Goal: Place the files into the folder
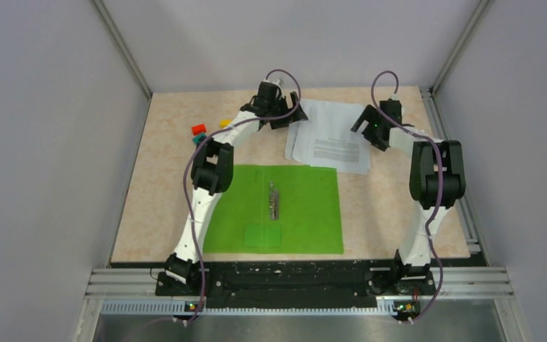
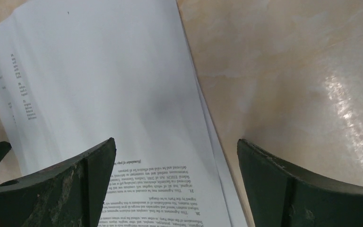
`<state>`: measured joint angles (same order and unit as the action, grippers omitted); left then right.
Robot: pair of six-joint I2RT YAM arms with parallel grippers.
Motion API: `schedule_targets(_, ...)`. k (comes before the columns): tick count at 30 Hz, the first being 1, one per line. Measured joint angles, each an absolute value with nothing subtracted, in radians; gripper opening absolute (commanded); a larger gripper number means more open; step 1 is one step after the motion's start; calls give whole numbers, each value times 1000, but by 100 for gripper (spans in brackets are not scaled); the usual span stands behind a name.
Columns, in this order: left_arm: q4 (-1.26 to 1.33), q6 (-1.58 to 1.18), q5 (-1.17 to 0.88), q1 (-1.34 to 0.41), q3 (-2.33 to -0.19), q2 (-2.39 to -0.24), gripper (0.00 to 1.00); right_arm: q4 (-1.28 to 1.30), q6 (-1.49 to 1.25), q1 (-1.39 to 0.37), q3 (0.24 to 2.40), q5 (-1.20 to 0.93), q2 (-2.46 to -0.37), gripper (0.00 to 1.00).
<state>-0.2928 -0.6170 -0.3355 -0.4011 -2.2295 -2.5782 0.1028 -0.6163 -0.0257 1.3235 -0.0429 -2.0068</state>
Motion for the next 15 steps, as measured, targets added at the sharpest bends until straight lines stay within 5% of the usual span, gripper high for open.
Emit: schedule_targets(15,-329,-645,-364,-416,-2235,-2578,83,117,-626,-163,1342,-46,-2017,99)
